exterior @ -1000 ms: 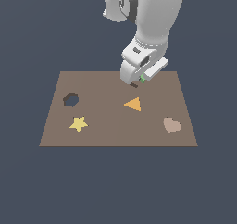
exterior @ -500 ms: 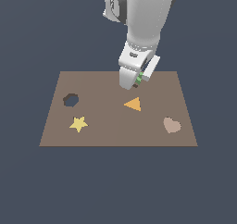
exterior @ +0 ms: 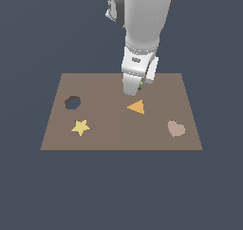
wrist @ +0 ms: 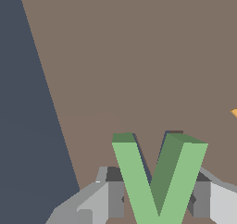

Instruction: Insert a designated object into the corresponding slot on a board.

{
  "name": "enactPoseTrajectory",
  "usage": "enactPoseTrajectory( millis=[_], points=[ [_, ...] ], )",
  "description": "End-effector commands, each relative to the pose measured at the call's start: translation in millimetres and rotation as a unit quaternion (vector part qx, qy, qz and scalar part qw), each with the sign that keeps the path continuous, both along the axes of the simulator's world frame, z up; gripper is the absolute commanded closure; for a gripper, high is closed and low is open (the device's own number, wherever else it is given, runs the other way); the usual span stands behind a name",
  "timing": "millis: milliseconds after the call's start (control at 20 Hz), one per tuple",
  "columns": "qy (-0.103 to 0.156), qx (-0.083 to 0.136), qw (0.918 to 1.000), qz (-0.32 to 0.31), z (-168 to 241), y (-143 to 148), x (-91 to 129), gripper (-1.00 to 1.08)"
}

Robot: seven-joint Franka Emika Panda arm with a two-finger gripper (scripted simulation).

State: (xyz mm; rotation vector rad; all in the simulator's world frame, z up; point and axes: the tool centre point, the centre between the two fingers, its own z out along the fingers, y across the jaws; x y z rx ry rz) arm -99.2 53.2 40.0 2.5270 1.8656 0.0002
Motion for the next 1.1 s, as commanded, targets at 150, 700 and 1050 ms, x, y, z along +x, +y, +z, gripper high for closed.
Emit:
enactPoseTrajectory(
  millis=[150, 700, 1050],
  points=[
    [0.000, 0.000, 0.9996, 0.028, 0.2, -3.1, 3.2, 1.08],
    [0.000, 0.000, 0.9994, 0.036, -7.1, -3.6, 4.2, 1.08],
    [0.000, 0.000, 0.9993, 0.036, -9.9, -3.6, 4.2, -0.92]
  ],
)
